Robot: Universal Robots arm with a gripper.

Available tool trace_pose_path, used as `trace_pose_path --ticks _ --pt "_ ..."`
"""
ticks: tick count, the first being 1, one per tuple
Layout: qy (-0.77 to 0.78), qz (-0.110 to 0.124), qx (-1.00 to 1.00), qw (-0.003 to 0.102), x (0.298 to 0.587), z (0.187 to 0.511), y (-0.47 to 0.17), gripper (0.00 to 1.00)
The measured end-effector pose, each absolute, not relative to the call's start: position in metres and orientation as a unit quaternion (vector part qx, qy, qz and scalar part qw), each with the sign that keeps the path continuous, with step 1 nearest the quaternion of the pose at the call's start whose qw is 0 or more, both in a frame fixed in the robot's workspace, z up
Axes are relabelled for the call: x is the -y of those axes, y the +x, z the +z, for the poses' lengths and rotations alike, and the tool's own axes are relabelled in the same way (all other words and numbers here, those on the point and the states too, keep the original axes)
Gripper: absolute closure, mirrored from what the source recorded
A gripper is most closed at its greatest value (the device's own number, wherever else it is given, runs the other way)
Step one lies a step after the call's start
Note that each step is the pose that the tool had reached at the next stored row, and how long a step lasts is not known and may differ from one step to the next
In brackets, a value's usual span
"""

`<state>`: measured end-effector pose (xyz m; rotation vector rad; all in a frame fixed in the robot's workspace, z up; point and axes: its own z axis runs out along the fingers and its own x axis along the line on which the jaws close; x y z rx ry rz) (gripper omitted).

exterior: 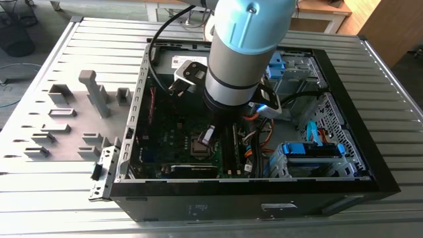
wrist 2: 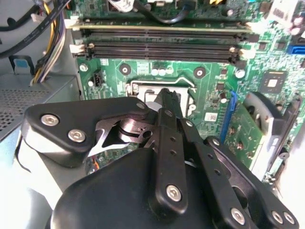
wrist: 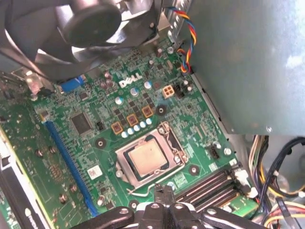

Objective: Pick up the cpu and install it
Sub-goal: 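Install the first cpu locking lever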

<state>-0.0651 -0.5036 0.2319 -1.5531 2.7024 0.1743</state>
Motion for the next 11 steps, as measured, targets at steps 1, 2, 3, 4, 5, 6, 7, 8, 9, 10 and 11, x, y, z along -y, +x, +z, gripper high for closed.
trace_pose_path --ticks 1,2,3,4,5,6,7,8,9,10,11 --pt "-0.498 0.056 -0.865 0.01 0.503 0.232 -0.067 0.89" --pt "-0.499 0.056 -0.865 0.01 0.503 0.231 -0.069 0.89" --pt "-0.499 0.056 -0.865 0.01 0.503 0.231 -0.071 0.89" --pt "-0.499 0.056 -0.865 0.01 0.503 0.231 -0.075 0.89" --pt "-0.499 0.056 -0.865 0.01 0.503 0.23 -0.078 0.89" --pt "-0.499 0.056 -0.865 0.01 0.502 0.23 -0.081 0.89" --pt "-0.499 0.056 -0.865 0.01 0.502 0.229 -0.085 0.89" --pt "-0.499 0.056 -0.865 0.01 0.502 0.229 -0.089 0.89" --pt "-0.499 0.056 -0.865 0.01 0.502 0.229 -0.092 0.89" --pt "-0.499 0.056 -0.865 0.01 0.502 0.229 -0.093 0.89" --pt "-0.499 0.056 -0.864 0.01 0.502 0.229 -0.093 0.89"
